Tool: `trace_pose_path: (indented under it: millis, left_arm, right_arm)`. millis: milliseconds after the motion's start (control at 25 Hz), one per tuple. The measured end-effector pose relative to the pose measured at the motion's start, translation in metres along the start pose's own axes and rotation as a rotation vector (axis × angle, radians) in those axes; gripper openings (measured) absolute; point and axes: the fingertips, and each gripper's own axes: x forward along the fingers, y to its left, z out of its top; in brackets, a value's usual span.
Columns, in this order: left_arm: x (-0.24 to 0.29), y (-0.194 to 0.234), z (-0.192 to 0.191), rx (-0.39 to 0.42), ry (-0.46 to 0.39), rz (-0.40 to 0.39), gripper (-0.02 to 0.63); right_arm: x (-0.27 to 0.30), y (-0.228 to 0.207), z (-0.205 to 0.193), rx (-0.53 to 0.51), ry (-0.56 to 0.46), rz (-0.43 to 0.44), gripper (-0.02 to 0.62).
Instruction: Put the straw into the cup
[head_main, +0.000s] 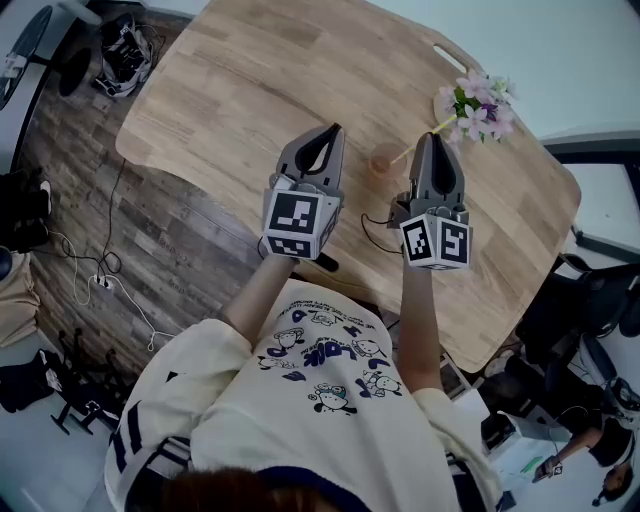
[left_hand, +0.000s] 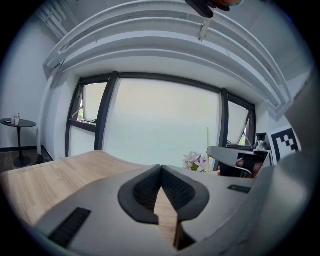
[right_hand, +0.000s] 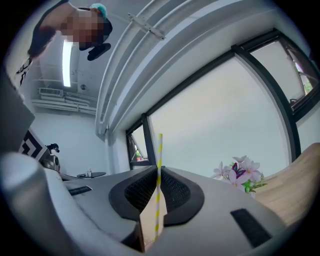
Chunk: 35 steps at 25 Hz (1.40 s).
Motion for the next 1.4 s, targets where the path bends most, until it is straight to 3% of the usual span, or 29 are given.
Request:
trace_pose_path:
  millis: [520,1400]
  left_arm:
    - [0.002,-0.009,-0.008,0.003,-0.008,-0.016,0.031]
    - [0.009,-0.004,-0.015,-0.005,0.021,-0.019,0.031]
  right_arm:
    - [-0.004,0.003,-0.025,0.01,-0.006,-0.003,0.021]
    - [-0.011,-0.004,-0.09,0.009,0.167,-0.02,0.023]
